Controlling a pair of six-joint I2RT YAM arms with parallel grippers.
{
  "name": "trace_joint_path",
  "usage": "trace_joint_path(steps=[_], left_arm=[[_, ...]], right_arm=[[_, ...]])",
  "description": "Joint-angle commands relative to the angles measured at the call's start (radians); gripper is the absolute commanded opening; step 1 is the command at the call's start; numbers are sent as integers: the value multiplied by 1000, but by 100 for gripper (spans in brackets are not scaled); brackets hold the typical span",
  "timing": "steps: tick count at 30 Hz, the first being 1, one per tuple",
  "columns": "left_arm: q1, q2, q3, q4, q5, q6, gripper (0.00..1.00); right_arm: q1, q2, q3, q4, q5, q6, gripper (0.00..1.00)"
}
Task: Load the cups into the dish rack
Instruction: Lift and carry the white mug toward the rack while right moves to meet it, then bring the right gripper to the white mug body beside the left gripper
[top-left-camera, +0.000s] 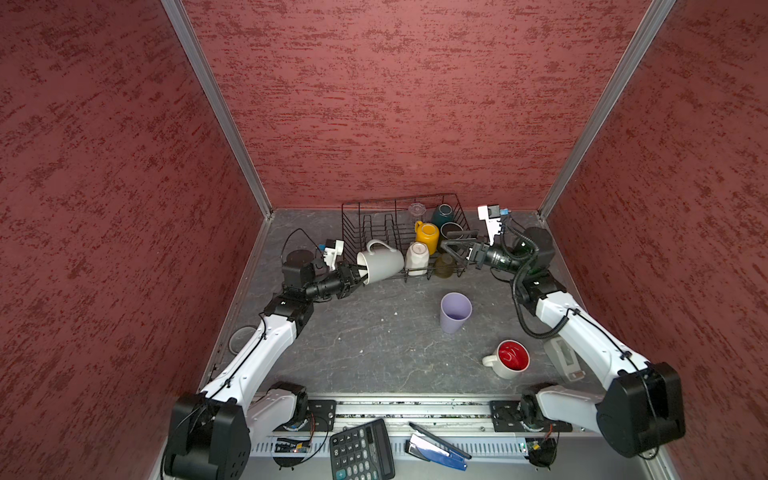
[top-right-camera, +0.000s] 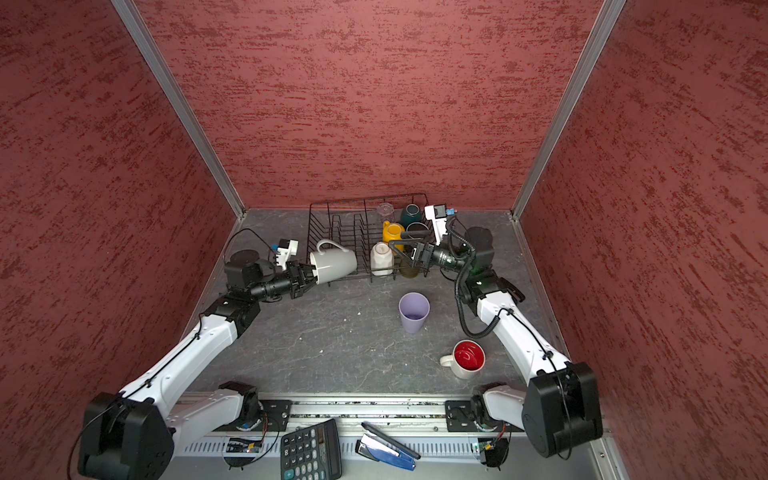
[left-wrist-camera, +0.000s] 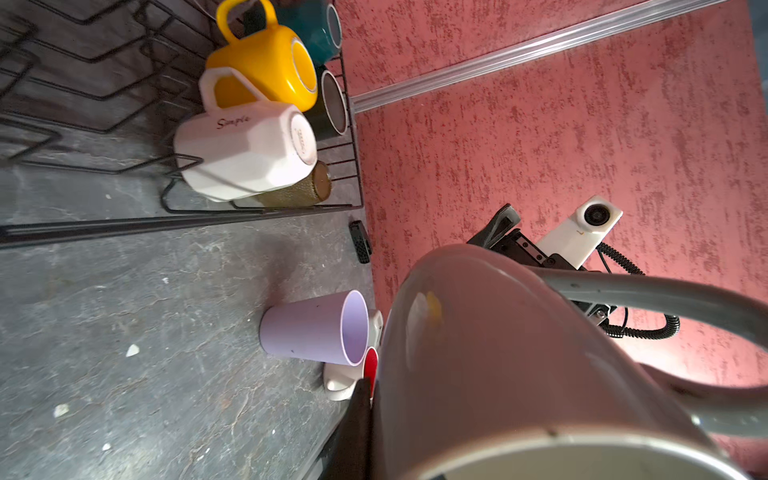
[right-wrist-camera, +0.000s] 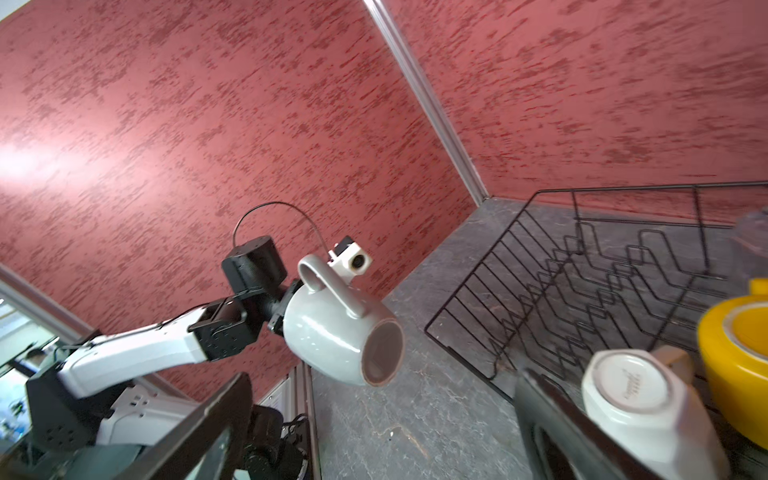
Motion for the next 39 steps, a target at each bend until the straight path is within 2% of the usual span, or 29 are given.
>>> trace_joint_path(steps=[1, 5, 11, 17, 24, 39], left_arm=[[7, 19, 25, 212, 115, -60, 0], [7, 52, 20, 294, 149, -113, 0], [7, 78, 22, 320, 187, -154, 0], [3, 112, 19, 416, 232, -206, 0], [-6, 132, 21, 425, 239, -215, 0], [-35, 159, 20, 458, 237, -236, 0]], right_arm=[[60, 21, 59, -34, 0, -91, 99], [111, 64, 91, -49, 23, -140, 99], [142, 116, 111, -22, 9, -197, 99], [174, 163, 133, -16, 2, -246, 99], [220, 196, 136, 81, -44, -209, 99], [298, 354, 229, 89, -21, -164, 96]])
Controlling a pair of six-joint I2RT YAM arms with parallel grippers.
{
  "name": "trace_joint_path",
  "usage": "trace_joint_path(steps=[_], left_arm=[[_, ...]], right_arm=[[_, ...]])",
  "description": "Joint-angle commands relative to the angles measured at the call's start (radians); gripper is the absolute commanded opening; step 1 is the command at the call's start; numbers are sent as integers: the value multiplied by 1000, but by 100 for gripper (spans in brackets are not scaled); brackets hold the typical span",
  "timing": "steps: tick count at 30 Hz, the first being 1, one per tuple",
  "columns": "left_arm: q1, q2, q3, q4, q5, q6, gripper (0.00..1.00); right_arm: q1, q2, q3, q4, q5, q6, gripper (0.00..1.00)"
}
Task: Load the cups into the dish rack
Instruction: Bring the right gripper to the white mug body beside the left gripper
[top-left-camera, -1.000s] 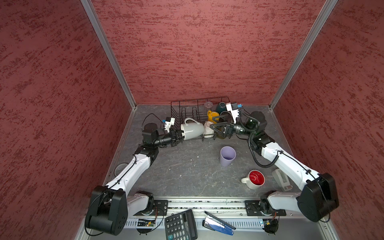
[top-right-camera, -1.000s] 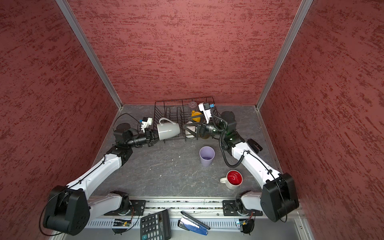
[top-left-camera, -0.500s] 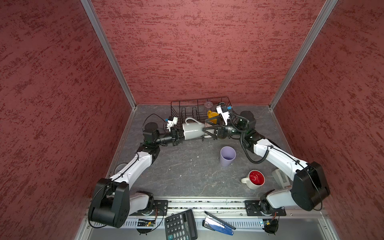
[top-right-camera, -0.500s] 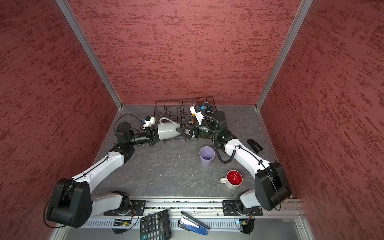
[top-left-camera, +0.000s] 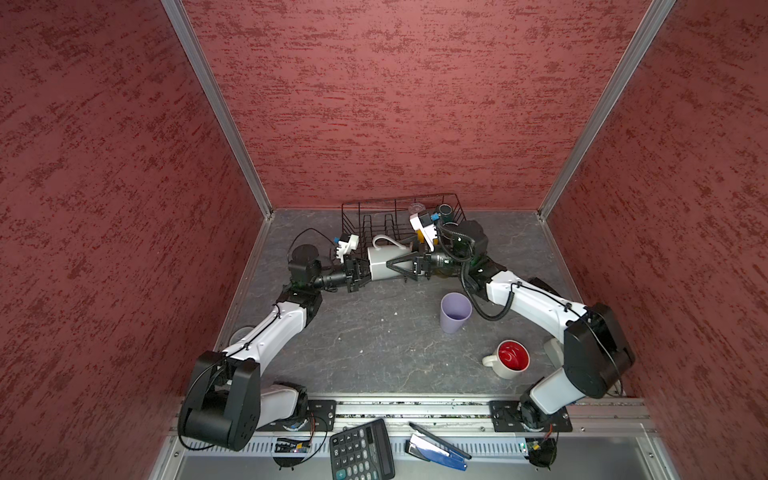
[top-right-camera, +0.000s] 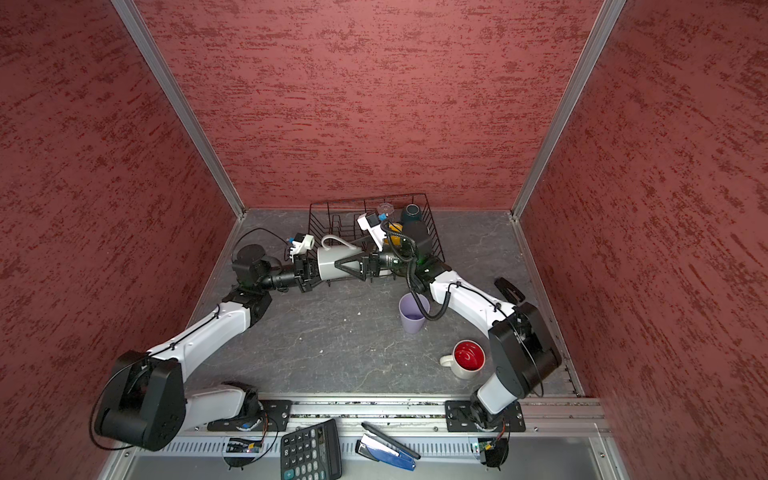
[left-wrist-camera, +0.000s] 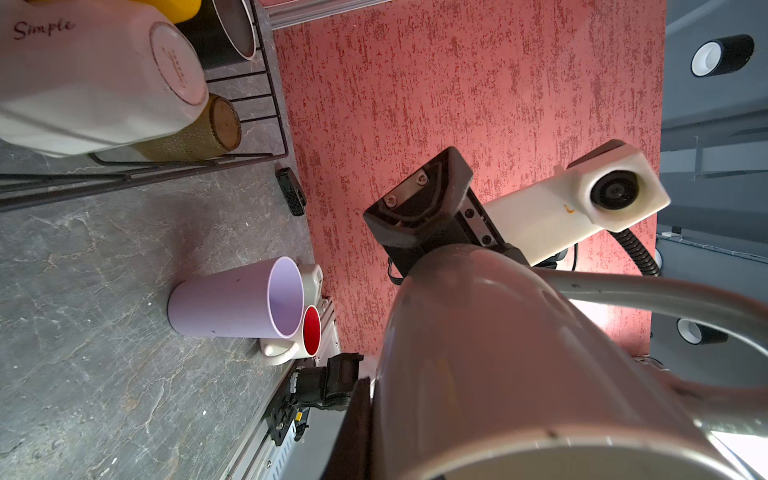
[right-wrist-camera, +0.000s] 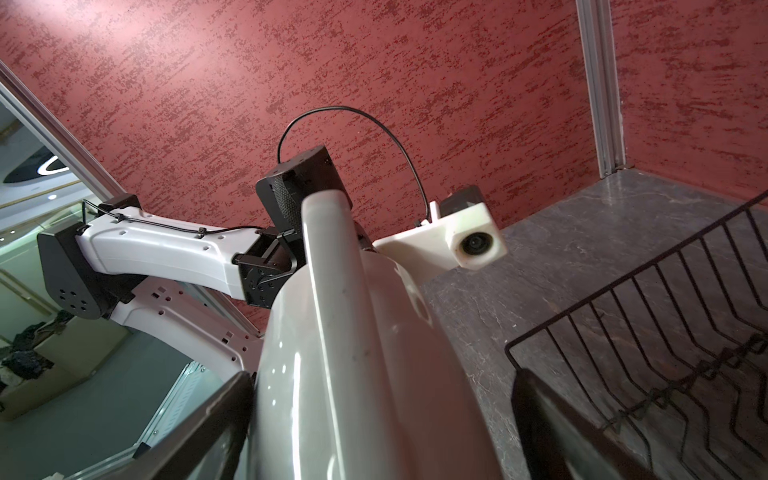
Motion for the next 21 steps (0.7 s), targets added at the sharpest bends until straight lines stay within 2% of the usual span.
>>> trace_joint_path(steps=[1, 7, 21], left_arm=[[-12, 3, 20, 94, 17, -4, 0], [-14, 17, 21, 138, 16, -34, 0], [-9, 13, 30, 153, 22, -51, 0]], right_arm=[[21, 25, 39, 28, 0, 7, 95], [41, 39, 49, 26, -1, 5, 94], [62, 36, 45, -34, -8, -56, 99]])
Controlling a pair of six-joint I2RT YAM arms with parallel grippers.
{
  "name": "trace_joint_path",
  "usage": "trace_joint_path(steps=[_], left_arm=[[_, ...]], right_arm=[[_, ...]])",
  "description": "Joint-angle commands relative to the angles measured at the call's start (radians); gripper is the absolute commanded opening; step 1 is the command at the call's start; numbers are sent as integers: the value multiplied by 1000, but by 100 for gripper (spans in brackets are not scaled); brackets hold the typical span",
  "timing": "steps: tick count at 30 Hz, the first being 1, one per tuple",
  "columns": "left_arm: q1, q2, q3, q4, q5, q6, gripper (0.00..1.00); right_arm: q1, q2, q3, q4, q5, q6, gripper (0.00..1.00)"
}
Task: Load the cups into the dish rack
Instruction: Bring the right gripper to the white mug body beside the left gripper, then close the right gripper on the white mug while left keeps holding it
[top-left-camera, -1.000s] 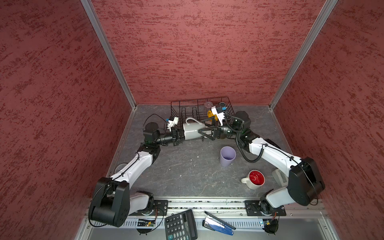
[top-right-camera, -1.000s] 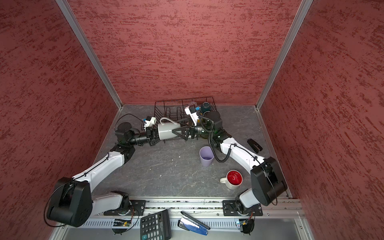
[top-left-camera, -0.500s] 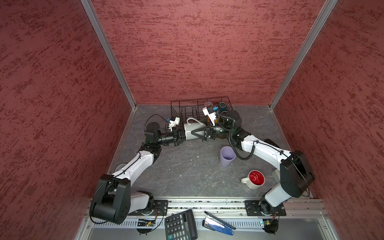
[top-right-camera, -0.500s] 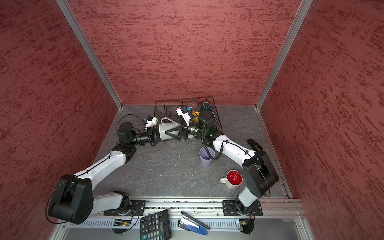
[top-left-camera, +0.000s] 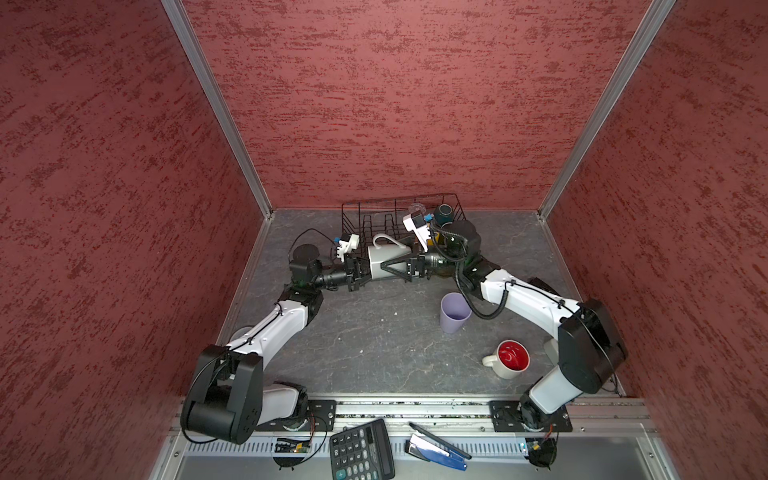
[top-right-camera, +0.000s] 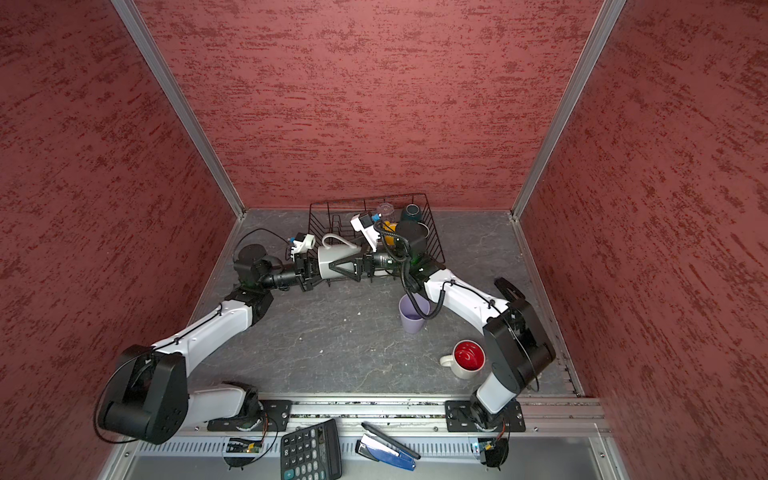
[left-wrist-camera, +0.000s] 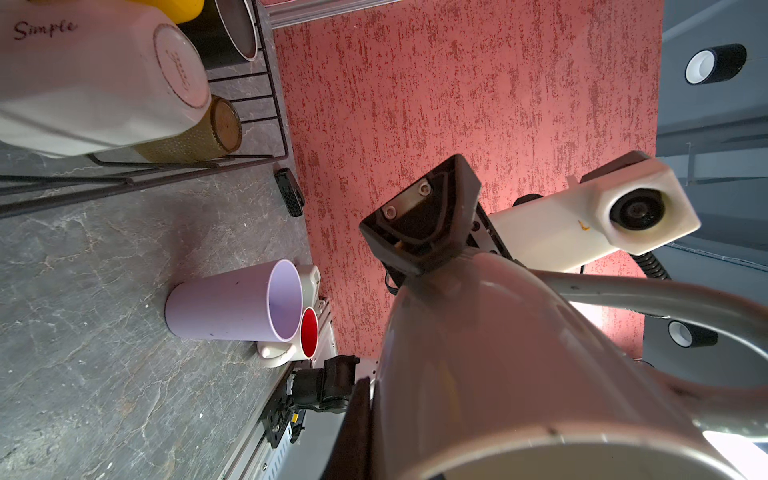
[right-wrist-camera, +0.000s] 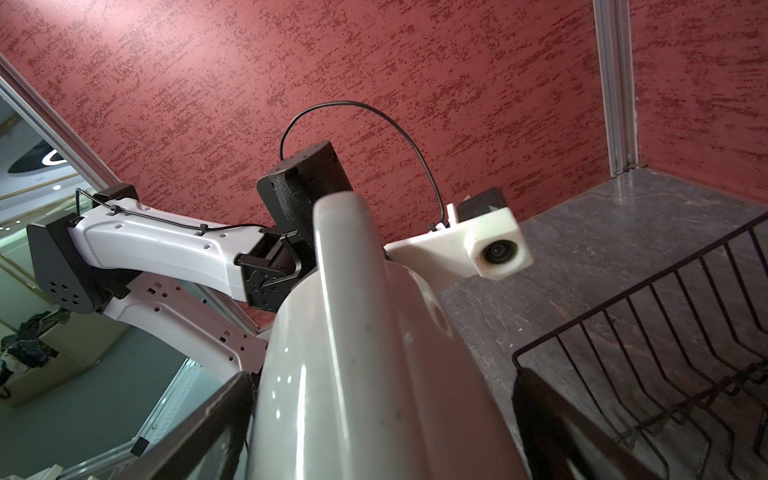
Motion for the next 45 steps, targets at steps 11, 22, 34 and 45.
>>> trace_joint_path(steps=[11, 22, 34, 45], left_arm=[[-6, -14, 37, 111, 23, -27, 0], [0, -10, 58, 96, 24, -33, 0], [17, -12, 62, 64, 22, -20, 23], [29, -27, 74, -13, 14, 20, 48]], right_arm=[[30, -11, -1, -25, -11, -31, 88], [30, -11, 21, -14, -7, -10, 58], [30, -38, 25, 29, 24, 40, 33], [30, -73, 29, 24, 58, 43, 16]])
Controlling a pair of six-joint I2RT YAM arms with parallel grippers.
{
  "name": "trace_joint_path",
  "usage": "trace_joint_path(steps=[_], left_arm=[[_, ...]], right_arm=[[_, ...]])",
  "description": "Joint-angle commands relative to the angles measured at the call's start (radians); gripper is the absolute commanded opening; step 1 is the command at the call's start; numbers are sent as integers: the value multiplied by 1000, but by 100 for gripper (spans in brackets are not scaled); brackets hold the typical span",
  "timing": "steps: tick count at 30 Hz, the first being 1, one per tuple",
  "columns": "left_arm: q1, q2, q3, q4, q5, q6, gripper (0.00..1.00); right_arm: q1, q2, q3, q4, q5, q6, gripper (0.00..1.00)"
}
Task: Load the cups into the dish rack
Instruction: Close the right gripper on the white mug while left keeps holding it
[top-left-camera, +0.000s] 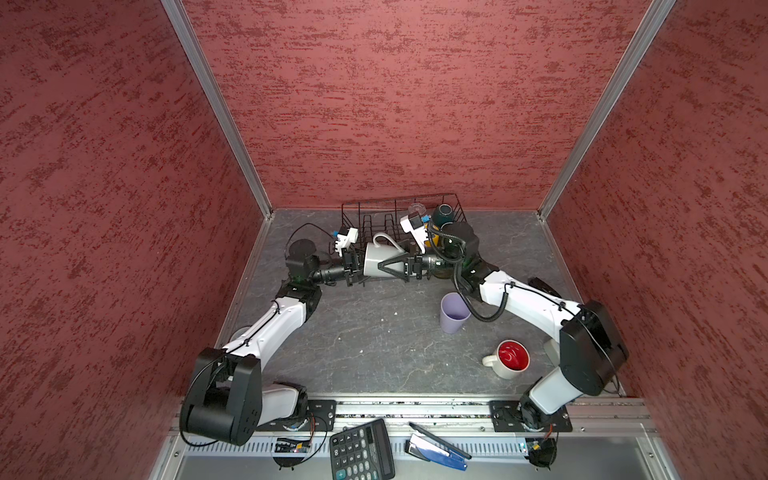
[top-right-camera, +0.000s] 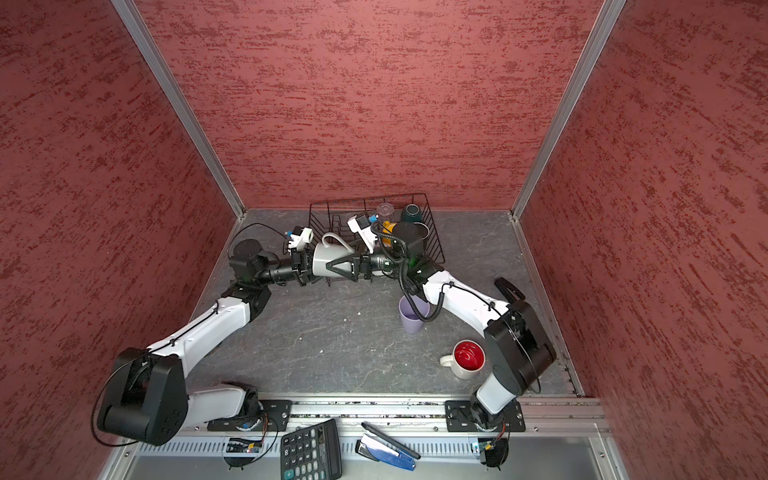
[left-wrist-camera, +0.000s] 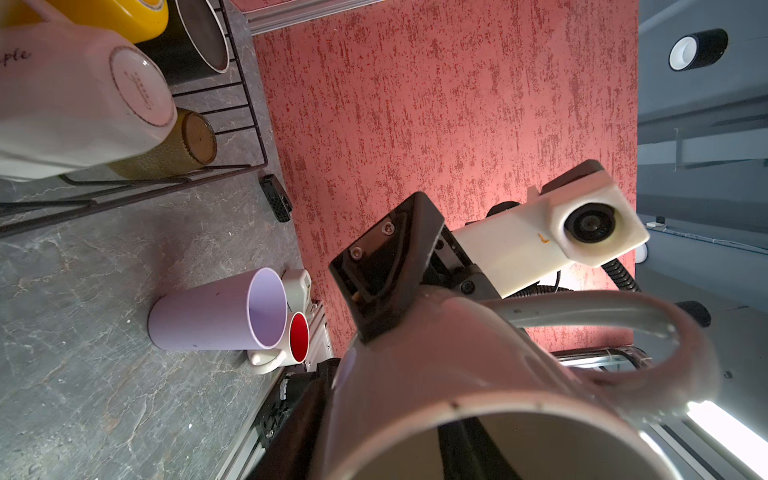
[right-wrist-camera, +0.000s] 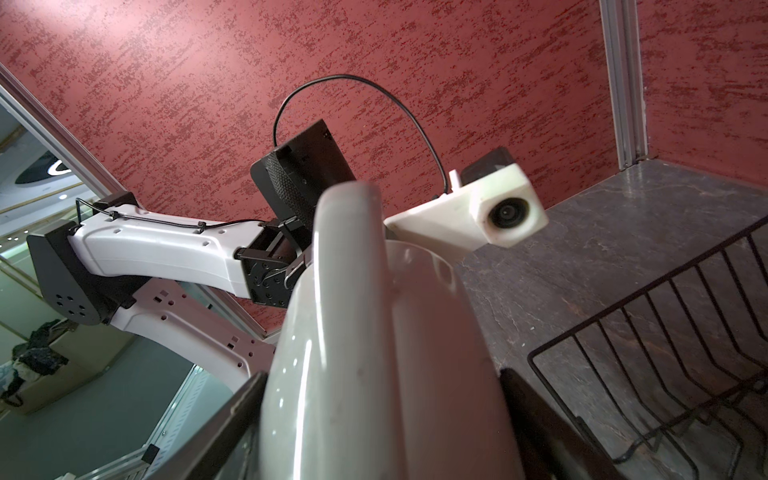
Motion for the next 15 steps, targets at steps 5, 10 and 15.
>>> trace_joint_path(steps=[5, 10, 15], left_arm=[[12, -28, 21, 1, -18, 21, 46], [11, -43, 11, 38, -39, 0, 14], [1, -49, 3, 65, -58, -15, 0]], right_arm=[[5, -65, 34, 32, 42, 5, 12], [7, -41, 35, 31, 17, 16, 23], [8, -9, 46, 9, 27, 29, 31]])
